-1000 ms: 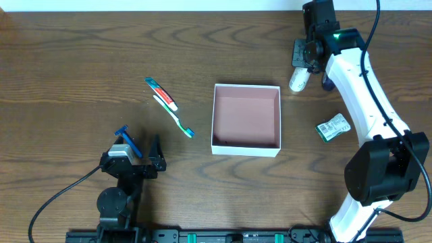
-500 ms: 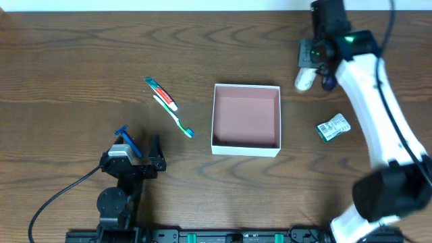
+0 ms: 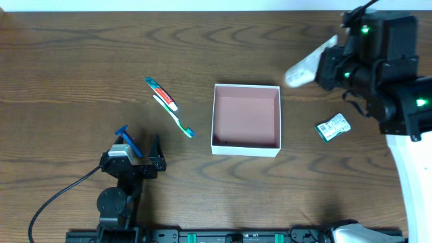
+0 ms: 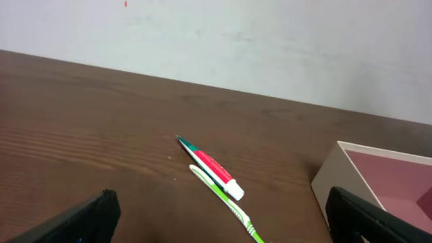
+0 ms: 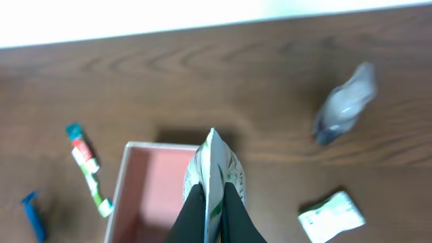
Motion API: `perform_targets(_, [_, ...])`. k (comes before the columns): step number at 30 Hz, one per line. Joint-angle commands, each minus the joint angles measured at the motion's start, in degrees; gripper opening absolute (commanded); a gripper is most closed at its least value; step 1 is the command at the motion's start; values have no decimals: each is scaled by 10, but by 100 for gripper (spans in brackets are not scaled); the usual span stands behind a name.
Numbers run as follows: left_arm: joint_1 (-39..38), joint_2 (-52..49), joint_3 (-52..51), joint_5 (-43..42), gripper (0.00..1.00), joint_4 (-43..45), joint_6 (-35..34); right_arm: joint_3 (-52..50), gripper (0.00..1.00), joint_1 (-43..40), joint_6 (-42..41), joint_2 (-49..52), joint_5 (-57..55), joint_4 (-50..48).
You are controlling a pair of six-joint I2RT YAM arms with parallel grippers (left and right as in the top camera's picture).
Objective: Pack container
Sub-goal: 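Carry the white tube with right gripper over the box's back-left corner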
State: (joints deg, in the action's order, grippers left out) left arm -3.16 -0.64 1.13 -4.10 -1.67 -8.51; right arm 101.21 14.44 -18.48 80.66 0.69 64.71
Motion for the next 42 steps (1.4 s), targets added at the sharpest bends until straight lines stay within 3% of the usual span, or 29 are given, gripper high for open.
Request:
perform_targets(1, [-1,0,-9,-6,98,-21,10,8,1,40,-35,5,26,-4])
perform_targets(17, [-1,0,-9,-7,98,-21,10,7,1,218,-124,136,-93,-35])
perform_targets(42, [-1,0,-9,-6,98,-21,10,7,2,227,-128,247,-143,-148])
